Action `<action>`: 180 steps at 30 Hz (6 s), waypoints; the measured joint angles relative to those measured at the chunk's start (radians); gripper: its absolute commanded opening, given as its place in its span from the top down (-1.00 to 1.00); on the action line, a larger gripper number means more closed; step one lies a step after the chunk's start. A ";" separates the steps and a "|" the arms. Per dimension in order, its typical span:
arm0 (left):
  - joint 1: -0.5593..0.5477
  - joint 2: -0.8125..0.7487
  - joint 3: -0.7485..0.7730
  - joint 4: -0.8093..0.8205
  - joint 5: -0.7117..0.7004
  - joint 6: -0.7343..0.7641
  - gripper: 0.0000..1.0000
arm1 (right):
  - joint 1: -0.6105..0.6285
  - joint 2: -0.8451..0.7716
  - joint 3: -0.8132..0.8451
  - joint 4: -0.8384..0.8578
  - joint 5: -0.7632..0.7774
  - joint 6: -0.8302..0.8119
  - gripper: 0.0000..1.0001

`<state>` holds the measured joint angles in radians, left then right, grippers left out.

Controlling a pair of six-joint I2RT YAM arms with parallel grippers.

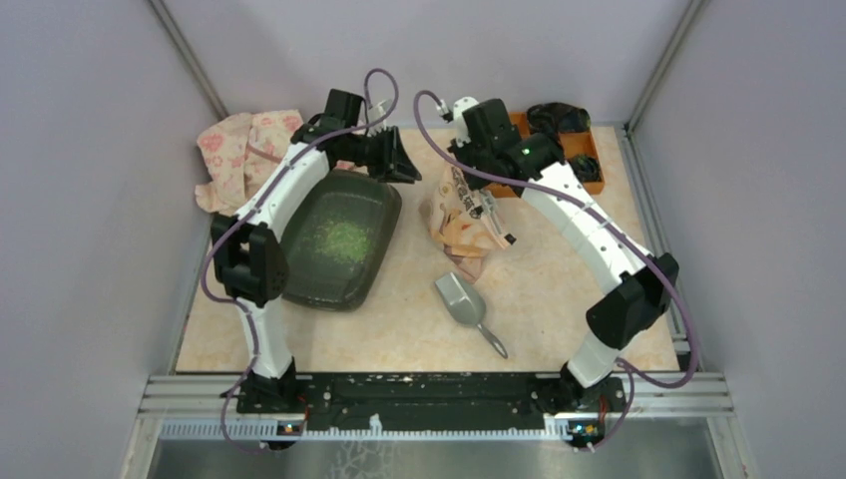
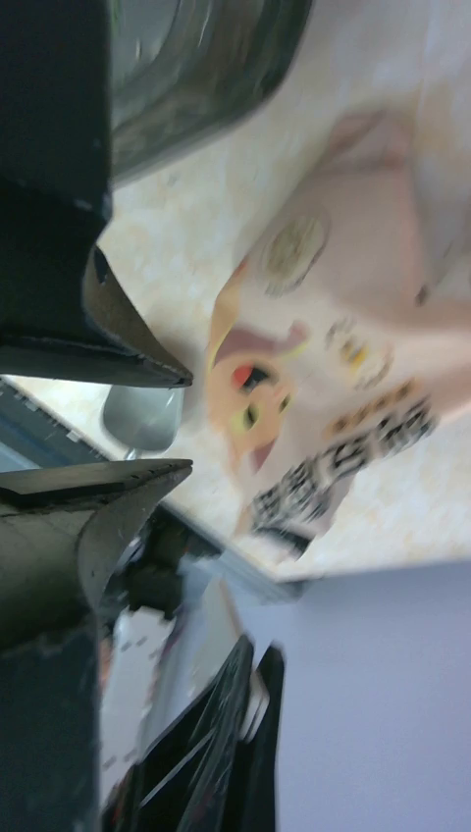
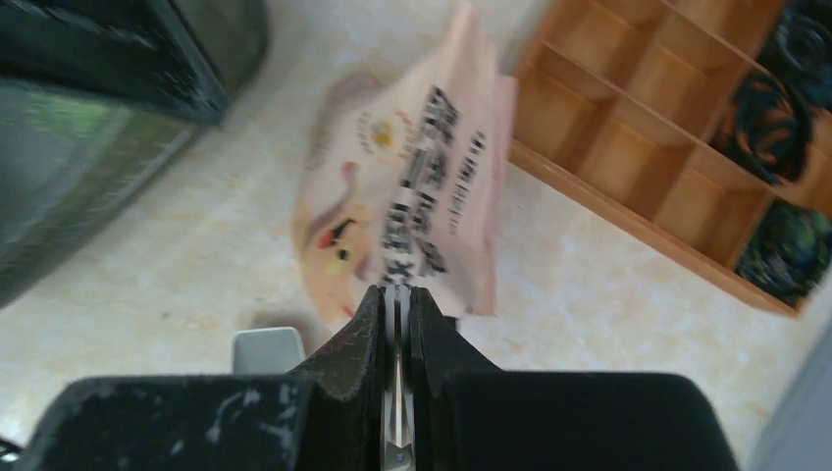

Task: Fill the litter box with clean litter
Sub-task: Adjust the clamp, then clamp the cat litter bag at the center of the board.

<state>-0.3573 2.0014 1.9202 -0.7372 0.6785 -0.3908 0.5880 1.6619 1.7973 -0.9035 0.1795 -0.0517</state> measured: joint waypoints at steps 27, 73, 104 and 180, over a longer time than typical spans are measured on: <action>-0.045 -0.469 -0.798 1.369 0.430 -0.616 -0.21 | -0.044 -0.178 -0.180 0.502 -0.762 0.483 1.00; -0.047 -0.412 -0.806 1.795 0.486 -0.938 0.68 | -0.296 -0.341 -0.653 1.062 -1.237 0.882 -0.15; -0.044 -0.350 -0.802 1.883 0.485 -1.035 0.68 | -0.183 -0.300 -0.596 0.986 -1.253 0.805 0.34; -0.483 0.068 0.216 -0.209 -0.510 -0.503 -0.97 | -0.209 -0.503 -0.227 -0.230 -0.026 0.130 1.00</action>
<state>-0.8398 2.0693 2.1357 -0.9459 0.1680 -0.8936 0.3790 1.1591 1.5703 -1.1336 0.1532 0.0780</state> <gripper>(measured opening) 0.987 0.060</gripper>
